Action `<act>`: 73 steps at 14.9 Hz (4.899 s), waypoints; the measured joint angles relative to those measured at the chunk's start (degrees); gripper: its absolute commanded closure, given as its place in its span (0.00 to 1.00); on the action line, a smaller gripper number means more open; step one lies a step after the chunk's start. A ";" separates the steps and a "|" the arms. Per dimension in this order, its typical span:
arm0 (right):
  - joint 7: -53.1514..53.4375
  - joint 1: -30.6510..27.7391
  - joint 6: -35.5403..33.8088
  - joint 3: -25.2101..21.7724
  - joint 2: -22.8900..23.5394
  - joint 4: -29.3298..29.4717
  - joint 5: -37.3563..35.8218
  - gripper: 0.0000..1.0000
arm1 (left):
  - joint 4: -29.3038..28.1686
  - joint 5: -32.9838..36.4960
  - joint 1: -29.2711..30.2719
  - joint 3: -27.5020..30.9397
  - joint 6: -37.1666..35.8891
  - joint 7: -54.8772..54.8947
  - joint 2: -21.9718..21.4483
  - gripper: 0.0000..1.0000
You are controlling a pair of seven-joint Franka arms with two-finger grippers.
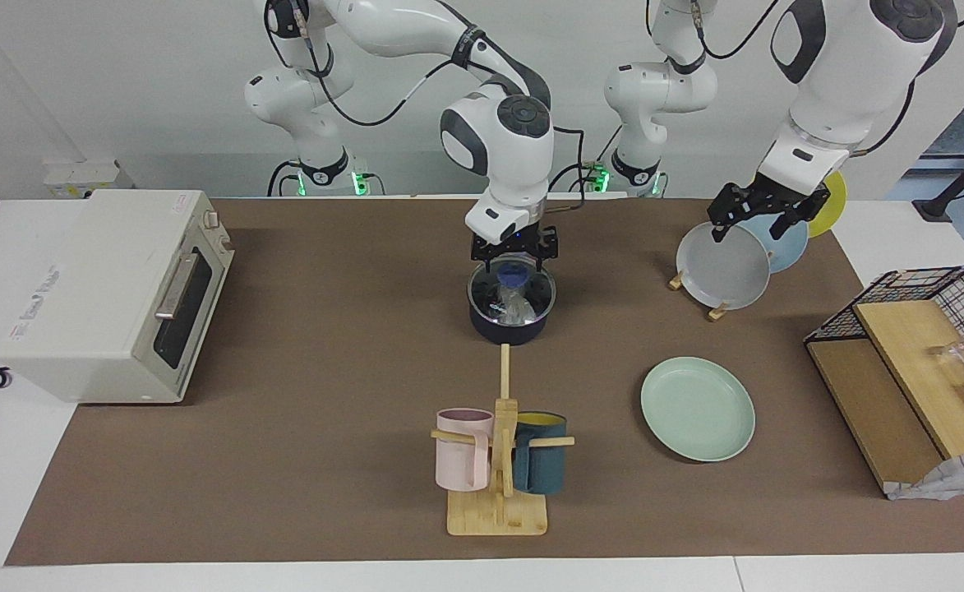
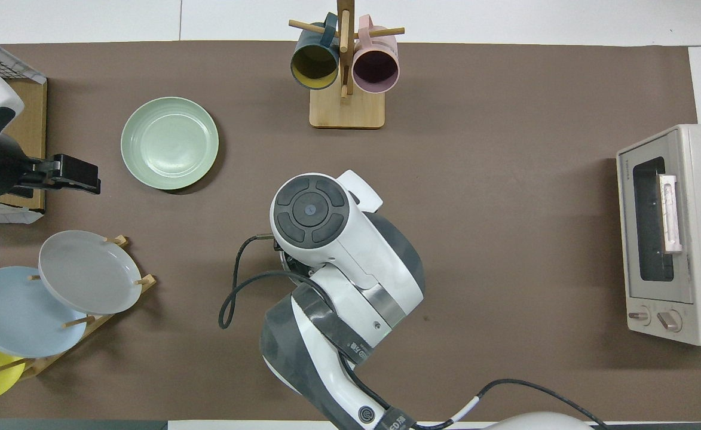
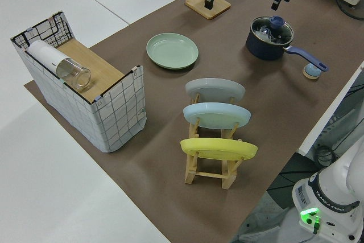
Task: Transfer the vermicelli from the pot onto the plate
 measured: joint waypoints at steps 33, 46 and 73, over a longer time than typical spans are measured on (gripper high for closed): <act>-34.56 -23.42 -10.17 -0.96 -2.95 2.98 -2.05 0.49 | -3.15 -3.08 -16.24 -2.17 10.09 -21.49 4.84 0.00; -43.40 -29.93 4.55 -0.98 -9.28 -17.13 -2.72 0.49 | -14.23 -3.50 -29.81 -2.25 32.59 -31.95 18.77 0.00; -46.82 -34.24 17.81 -0.93 -10.33 -28.39 -2.76 0.00 | 12.91 -4.17 -5.01 -0.19 2.47 -16.23 16.03 1.00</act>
